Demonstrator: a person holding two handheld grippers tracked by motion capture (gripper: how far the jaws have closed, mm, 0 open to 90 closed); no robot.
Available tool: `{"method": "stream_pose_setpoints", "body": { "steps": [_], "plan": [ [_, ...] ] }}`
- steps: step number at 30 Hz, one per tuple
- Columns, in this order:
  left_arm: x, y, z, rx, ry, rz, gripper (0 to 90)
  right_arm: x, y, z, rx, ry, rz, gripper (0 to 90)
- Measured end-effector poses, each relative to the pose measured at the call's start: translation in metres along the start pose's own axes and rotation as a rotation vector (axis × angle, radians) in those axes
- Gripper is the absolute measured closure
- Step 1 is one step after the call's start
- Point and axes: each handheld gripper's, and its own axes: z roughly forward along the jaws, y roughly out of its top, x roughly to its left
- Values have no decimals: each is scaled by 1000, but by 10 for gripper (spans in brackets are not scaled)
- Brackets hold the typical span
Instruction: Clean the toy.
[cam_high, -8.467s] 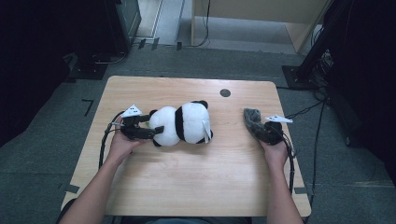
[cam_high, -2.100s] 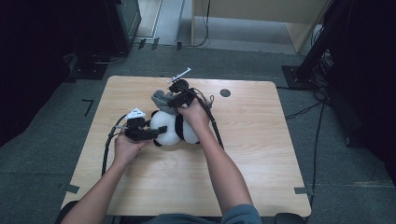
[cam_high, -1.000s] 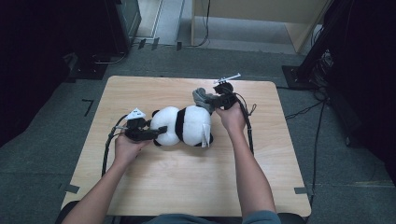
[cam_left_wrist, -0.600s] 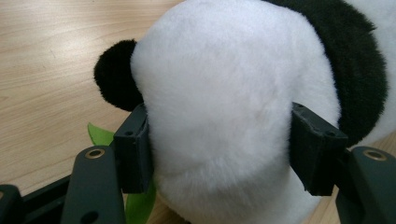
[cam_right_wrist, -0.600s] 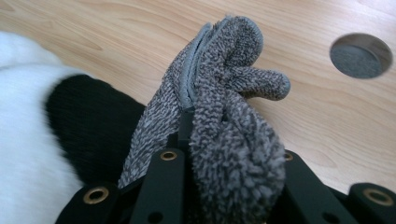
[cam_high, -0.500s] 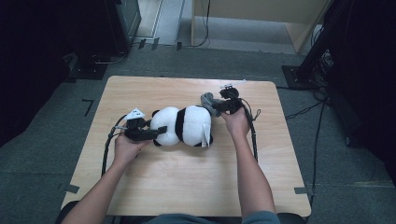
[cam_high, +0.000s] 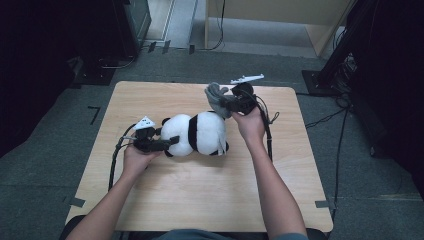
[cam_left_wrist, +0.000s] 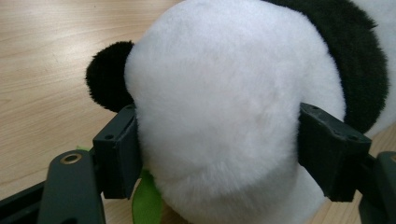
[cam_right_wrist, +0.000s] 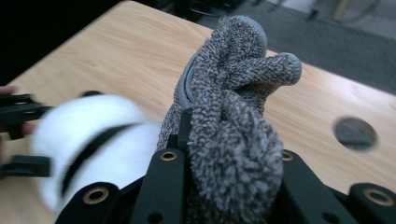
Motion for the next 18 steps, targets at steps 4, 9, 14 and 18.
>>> {"method": "stream_pose_setpoints", "body": {
  "steps": [4, 9, 14, 18],
  "plan": [
    [0, 0, 0, -1, -1, 3, 227, 32, 4, 5, -8, 58, -44, 768],
    [0, 0, 0, -7, -1, 2, 227, 73, 2, 27, 3, 133, -111, 767],
    [0, -1, 0, -9, -3, 3, 226, 106, -3, 47, 13, 194, -132, 767],
    [0, -1, 0, -8, -2, 2, 226, 123, -7, 58, 9, 230, -138, 767]
  ]
}}
